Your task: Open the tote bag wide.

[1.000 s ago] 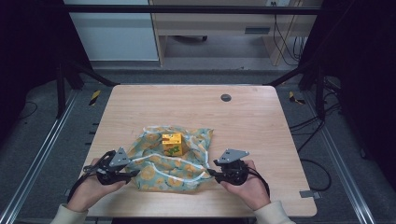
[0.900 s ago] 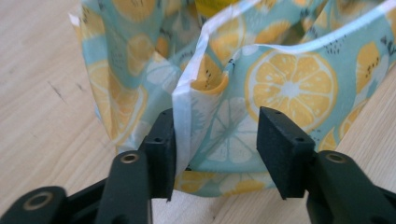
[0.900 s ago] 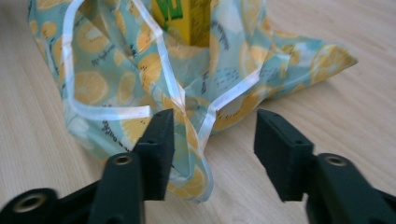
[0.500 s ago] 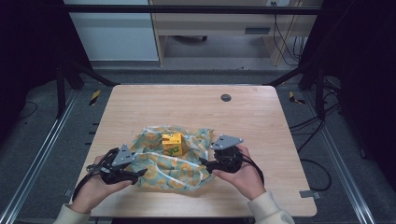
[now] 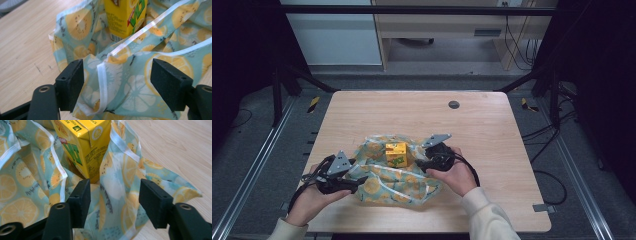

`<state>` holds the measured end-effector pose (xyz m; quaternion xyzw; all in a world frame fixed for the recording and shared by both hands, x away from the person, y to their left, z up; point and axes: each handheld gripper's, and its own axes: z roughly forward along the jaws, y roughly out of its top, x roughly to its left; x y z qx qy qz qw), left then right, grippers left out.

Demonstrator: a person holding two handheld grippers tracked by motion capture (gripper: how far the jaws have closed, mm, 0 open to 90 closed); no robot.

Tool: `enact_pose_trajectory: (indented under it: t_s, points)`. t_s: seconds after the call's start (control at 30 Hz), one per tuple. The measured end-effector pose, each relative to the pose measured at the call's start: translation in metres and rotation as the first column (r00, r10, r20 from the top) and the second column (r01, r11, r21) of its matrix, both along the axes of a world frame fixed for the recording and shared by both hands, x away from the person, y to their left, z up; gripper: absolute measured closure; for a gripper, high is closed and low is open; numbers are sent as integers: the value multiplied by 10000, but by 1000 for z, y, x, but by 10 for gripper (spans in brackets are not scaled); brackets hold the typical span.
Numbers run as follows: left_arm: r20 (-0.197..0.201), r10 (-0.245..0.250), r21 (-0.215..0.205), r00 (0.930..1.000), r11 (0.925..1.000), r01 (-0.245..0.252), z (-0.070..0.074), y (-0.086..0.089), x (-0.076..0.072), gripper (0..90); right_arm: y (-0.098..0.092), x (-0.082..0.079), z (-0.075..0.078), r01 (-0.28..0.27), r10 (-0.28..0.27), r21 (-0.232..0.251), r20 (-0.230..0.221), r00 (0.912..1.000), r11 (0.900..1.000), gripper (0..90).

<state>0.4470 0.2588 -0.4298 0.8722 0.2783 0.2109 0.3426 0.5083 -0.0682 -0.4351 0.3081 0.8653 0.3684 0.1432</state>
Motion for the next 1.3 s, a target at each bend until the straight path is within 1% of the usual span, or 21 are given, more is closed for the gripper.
enact_pose_trajectory:
  t_s: [0.07,0.13,0.2,0.23,0.27,0.3,0.37,0.4,0.43,0.5,0.57,0.63,0.73,0.8,0.83,0.87,1.03,1.07,1.1,1.2,1.3]
  points:
    - [-165,-57,108,9998,9999,59,-6,-2,3,276,2,3,-1,-8,8,42,-50,10000,10000,498]
    - [-237,-138,212,9996,9997,143,-12,-5,5,313,4,6,-1,-144,144,-7,-131,9998,9999,588]
    - [-278,-261,333,9993,9991,270,-15,-8,6,443,5,8,-1,-202,202,-15,-193,9996,9998,694]
    - [-278,-261,333,9993,9991,270,-15,-8,6,503,5,8,-1,-202,202,-15,-193,9996,9998,694]
    - [-320,-318,487,9990,9983,333,-17,-11,7,555,6,11,-1,-174,176,65,-161,9997,9998,785]
    - [-320,-318,487,9990,9983,333,-17,-11,7,633,6,13,-1,-119,121,111,-243,9996,9999,817]
    - [-453,-445,638,9980,9968,474,-19,-15,9,708,6,16,-1,-132,133,44,-266,9996,9999,844]
    - [-545,-473,712,9974,9961,512,-20,-16,11,708,7,19,-1,-89,92,72,-330,9994,9999,868]
    - [-606,-450,820,9971,9954,499,-22,-17,12,793,8,27,2,-21,19,-56,-356,9994,10000,890]
    - [-727,-396,776,9966,9960,452,-23,-18,15,841,8,31,3,66,-67,-23,-328,9994,10000,894]
    - [-602,-363,709,9975,9967,406,-21,-19,16,855,9,40,8,195,-194,78,-177,9997,9998,897]
    - [-248,-290,440,9993,9986,301,-13,-20,13,877,8,50,16,396,-395,190,-46,9992,9990,899]
    - [-89,-362,200,9993,9991,364,-5,-20,8,882,5,60,24,661,-667,395,147,9977,9970,900]
    - [-323,-565,76,9979,9984,568,-5,-21,4,883,1,66,28,912,-922,700,122,9957,9934,900]
    - [-323,-565,76,9979,9984,568,-5,-21,4,883,1,66,28,912,-922,700,122,9957,9934,900]
    - [-550,-714,350,9959,9967,734,-8,-23,2,884,-3,72,28,1185,-1193,875,38,9929,9891,900]
    - [-1268,-907,850,9878,9911,1020,-26,-28,2,885,-8,81,15,1506,-1495,592,-227,9885,9868,900]
    - [-1601,-1070,699,9813,9904,1194,-29,-30,1,885,-9,83,12,1566,-1554,541,-270,9875,9862,900]
    - [-1539,-1038,916,9826,9887,1187,-31,-30,1,885,-10,84,9,1626,-1613,537,-282,9865,9852,900]
    - [-1699,-1058,1248,9798,9839,1279,-34,-30,-2,885,-12,88,0,1890,-1865,555,-473,9813,9804,899]
    - [-1790,-1056,1404,9782,9813,1316,-36,-29,-2,886,-15,93,-8,2040,-2010,445,-639,9775,9780,899]
